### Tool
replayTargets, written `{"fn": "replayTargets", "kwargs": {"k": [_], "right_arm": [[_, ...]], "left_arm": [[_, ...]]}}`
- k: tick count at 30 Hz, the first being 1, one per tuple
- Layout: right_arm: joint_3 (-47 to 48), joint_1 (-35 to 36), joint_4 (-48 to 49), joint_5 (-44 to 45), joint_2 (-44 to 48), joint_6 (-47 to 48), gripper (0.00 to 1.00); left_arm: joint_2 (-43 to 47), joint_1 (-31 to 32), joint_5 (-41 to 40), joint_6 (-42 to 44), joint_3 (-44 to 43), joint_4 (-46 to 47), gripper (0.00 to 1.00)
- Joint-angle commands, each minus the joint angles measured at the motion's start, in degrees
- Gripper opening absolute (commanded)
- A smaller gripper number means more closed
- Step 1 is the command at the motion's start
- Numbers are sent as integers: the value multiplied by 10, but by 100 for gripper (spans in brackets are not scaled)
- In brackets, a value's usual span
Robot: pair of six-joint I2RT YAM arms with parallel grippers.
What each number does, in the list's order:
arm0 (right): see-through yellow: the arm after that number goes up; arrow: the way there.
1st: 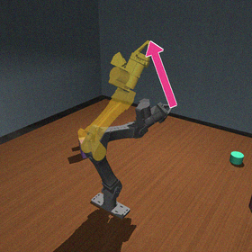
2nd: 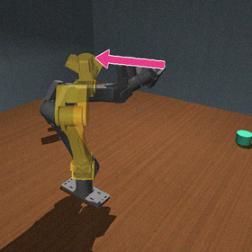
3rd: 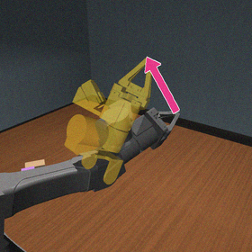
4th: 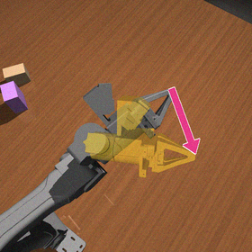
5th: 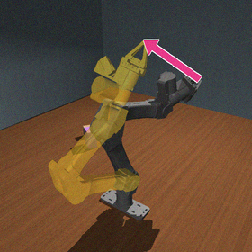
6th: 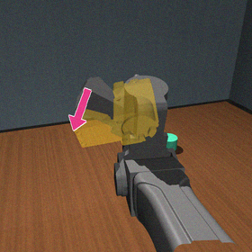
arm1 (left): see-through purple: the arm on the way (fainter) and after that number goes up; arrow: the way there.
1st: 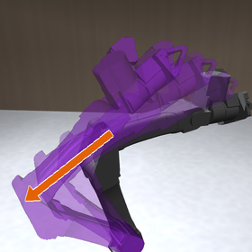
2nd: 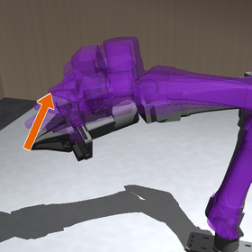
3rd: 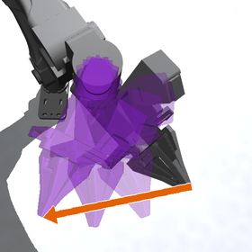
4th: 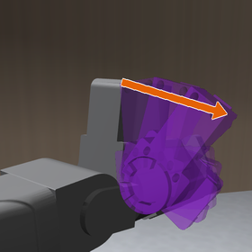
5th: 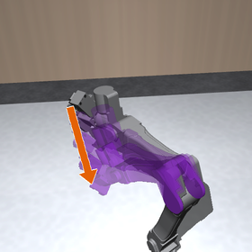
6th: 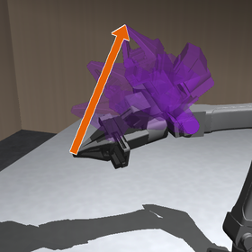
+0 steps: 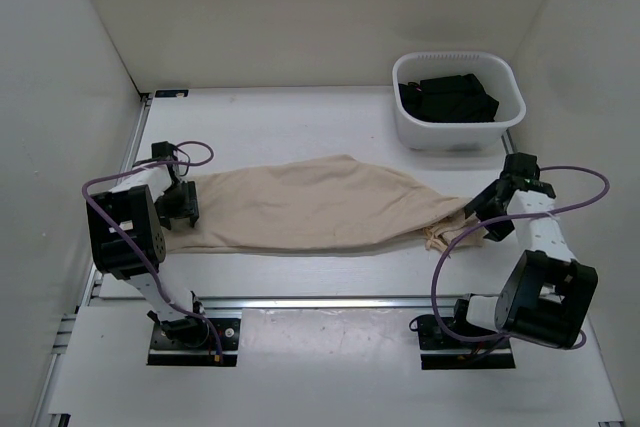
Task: Fold and stack the trousers
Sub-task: Fold the trousers
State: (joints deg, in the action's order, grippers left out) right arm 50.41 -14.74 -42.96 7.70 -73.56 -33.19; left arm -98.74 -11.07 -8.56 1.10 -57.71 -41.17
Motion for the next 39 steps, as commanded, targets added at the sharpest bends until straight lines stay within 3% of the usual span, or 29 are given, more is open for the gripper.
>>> {"fn": "replayTargets", "kwargs": {"k": [1,4,9,12,16,20,21,25,29,34,39], "right_arm": [[-16,-6,89,-29,4,-18,66],[-43,-12,146,-30,4,-18,66],[-103,-45,296,-131,-16,-18,66],[-103,-50,331,-167,-48,-18,64],[-103,-63,367,-208,-65,-11,39],[-77,-76,364,-223,-65,8,5],[-66,-81,352,-212,-65,8,3],[10,-81,272,-134,-65,8,1],[53,-81,265,-105,-74,-31,0],[176,-81,190,-102,-209,-36,1],[338,-41,122,-61,-336,69,22]], "left_arm": [[-67,6,-4,-11,49,77,70],[-67,6,-4,-11,49,72,70],[-67,6,-9,-11,54,72,70],[-67,6,-17,-11,54,72,70],[-73,6,-23,-11,54,66,70],[-79,6,-23,-11,54,66,70],[-79,6,-23,-11,54,66,70],[-90,6,-28,-11,49,66,69],[-101,6,-28,-11,49,66,68],[-112,6,-28,-11,44,66,68],[-123,6,-41,-11,44,66,66]]}}
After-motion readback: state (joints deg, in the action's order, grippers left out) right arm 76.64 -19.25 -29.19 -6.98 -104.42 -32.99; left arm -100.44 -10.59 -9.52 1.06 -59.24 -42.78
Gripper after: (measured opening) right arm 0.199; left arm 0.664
